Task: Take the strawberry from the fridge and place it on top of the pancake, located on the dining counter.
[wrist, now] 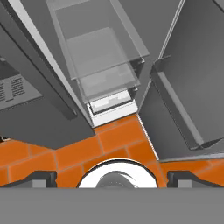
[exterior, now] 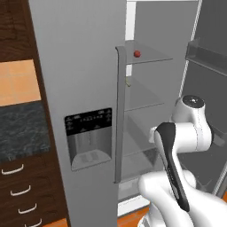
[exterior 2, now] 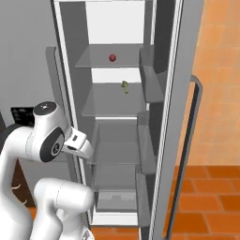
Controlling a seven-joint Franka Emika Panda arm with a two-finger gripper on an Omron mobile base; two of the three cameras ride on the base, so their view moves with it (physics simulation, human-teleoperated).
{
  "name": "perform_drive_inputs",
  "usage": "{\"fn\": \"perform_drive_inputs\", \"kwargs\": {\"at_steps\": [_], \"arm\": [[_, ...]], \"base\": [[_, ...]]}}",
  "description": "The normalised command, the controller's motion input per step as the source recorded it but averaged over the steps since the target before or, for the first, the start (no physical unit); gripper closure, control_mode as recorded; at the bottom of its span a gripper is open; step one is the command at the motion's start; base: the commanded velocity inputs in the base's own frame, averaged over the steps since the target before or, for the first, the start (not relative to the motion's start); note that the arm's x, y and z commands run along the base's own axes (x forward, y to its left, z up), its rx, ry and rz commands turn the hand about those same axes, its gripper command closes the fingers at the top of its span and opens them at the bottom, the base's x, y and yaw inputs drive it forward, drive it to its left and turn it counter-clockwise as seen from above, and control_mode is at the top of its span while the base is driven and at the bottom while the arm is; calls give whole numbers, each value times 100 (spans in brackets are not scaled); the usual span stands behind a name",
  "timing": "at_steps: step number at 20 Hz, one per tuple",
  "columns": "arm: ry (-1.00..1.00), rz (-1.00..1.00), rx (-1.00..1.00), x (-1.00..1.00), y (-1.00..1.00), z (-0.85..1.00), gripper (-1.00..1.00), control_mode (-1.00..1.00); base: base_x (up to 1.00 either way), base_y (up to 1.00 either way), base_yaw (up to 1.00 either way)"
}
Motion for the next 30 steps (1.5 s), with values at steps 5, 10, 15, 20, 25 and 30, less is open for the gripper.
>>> {"fn": "perform_drive_inputs", "kwargs": {"at_steps": [5,10,15,20,25,30], "arm": [[0,0,0,0,0,0,-100,100],[0,0,0,0,0,0,-100,100],[0,0,0,0,0,0,-100,100],[0,0,0,0,0,0,-100,100],[0,0,0,0,0,0,-100,100],[0,0,0,0,0,0,-100,100]], "base": [[7,-4,23],[40,-6,25],[46,-7,10],[36,-10,3],[16,-38,0],[19,-45,0]]}}
